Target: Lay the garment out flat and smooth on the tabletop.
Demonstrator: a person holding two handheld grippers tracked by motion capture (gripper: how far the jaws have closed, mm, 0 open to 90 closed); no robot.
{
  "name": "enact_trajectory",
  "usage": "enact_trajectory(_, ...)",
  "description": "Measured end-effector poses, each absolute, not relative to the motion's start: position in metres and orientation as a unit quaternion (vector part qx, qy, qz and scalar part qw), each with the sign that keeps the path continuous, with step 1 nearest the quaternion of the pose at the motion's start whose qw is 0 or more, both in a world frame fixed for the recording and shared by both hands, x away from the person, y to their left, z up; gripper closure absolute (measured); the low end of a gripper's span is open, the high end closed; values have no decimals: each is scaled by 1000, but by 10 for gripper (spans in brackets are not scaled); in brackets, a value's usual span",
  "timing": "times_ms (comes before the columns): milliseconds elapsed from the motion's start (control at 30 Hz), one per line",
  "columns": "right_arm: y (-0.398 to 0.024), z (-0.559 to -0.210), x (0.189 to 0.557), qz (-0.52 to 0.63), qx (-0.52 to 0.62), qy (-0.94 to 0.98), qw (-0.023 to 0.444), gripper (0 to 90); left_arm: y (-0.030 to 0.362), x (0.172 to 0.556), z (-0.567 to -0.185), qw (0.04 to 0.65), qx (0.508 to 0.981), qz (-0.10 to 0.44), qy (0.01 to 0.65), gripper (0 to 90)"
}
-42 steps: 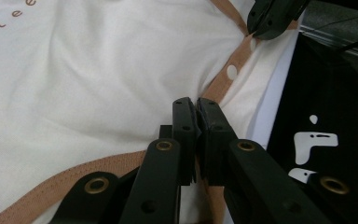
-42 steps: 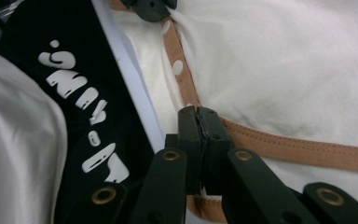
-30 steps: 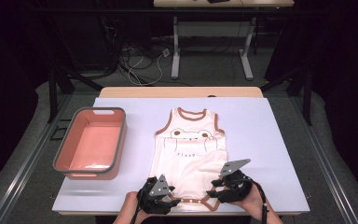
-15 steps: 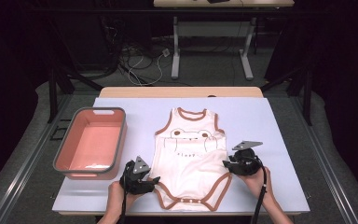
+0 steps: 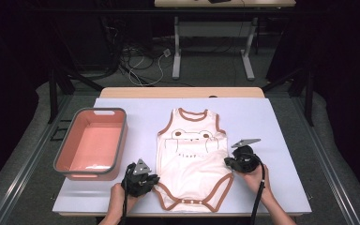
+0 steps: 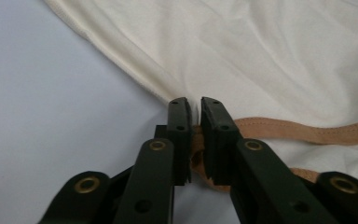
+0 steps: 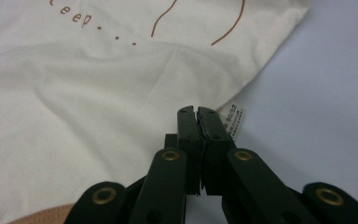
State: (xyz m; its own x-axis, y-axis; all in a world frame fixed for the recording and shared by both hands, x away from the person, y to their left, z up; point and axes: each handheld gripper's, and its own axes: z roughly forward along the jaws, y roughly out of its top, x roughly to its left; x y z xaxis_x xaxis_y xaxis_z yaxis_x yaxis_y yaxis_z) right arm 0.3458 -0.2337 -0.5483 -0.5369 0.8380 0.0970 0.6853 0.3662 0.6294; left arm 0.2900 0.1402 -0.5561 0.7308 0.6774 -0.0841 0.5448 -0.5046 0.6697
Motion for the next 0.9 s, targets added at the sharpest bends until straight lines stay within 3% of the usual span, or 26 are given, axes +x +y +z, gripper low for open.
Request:
enact_trajectory(567,-239,-543,328,301,448,831,133,896,149,292,-553,342,861,96,364,853)
enact_trajectory(600,-239,-543,328,295,446,834,137,851,149,292,-553,341,862,97,363,846)
enact_trajectory(633,-240,-544,329,299,443,834,137,802,149,292,-553,343,861,96,365,826)
enact_trajectory(800,-243,-542,329,313,444,829,132,550,147,289,-549,343,860,102,363,464)
enact_trajectory(900,-242,-538,327,323,444,825,132,403,144,286,-547,346,860,108,359,352)
